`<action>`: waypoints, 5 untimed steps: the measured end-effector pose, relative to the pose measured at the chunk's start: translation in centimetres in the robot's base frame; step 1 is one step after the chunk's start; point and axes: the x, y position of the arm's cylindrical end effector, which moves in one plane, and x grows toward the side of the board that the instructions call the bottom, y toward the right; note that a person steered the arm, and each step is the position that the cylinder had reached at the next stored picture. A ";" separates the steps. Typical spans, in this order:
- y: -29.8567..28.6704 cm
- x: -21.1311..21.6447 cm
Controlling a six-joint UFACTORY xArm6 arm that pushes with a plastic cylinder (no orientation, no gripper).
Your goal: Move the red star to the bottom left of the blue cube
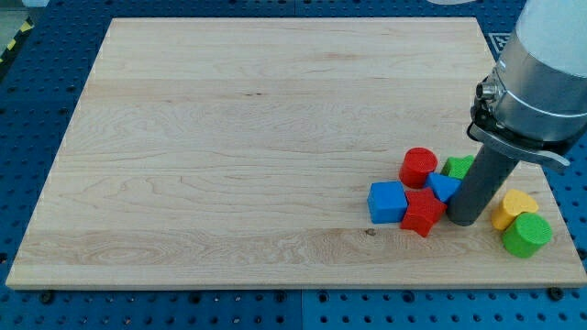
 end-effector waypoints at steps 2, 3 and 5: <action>-1.7 0.0; -4.6 0.0; -6.3 0.0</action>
